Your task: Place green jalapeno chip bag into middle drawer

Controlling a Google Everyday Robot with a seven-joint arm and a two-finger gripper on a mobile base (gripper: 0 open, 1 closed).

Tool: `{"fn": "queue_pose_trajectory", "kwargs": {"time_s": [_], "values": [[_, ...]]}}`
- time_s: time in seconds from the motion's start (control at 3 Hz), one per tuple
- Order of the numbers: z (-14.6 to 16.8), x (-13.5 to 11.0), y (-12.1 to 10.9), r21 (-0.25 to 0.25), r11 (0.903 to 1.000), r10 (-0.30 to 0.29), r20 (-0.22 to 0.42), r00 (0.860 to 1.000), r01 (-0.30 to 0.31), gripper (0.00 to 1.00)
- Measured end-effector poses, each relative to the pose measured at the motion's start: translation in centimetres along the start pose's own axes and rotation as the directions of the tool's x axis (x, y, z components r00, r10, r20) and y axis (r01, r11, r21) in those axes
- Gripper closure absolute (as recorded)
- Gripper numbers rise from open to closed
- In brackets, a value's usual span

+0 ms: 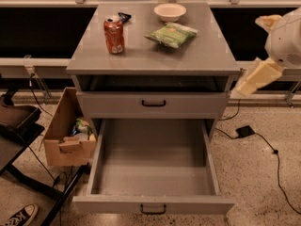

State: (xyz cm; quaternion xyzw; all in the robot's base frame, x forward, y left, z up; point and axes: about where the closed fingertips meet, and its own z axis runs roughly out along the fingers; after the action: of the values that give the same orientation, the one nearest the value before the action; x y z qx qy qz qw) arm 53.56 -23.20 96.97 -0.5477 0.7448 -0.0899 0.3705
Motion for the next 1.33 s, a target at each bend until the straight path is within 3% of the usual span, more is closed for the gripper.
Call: {"fn": "queue_pose_trajectory", "kwargs": {"time_s": [0.33, 0.67, 1.0, 1.33], "values": [[2.2, -2.6, -6.5, 0.136, 0.9907, -0.008, 0.144, 0.99, -0.012, 0.0], [2.1, -3.1, -8.3, 0.18, 0.9835, -0.01, 0.171, 0.985, -0.021, 0.0], [2.1, -3.1, -8.1, 0.175, 0.9844, -0.01, 0.169, 0.986, -0.02, 0.0], [6.2, -5.8, -8.2, 0.186, 0.9802, 0.015, 0.275, 0.961, -0.069, 0.0]]}}
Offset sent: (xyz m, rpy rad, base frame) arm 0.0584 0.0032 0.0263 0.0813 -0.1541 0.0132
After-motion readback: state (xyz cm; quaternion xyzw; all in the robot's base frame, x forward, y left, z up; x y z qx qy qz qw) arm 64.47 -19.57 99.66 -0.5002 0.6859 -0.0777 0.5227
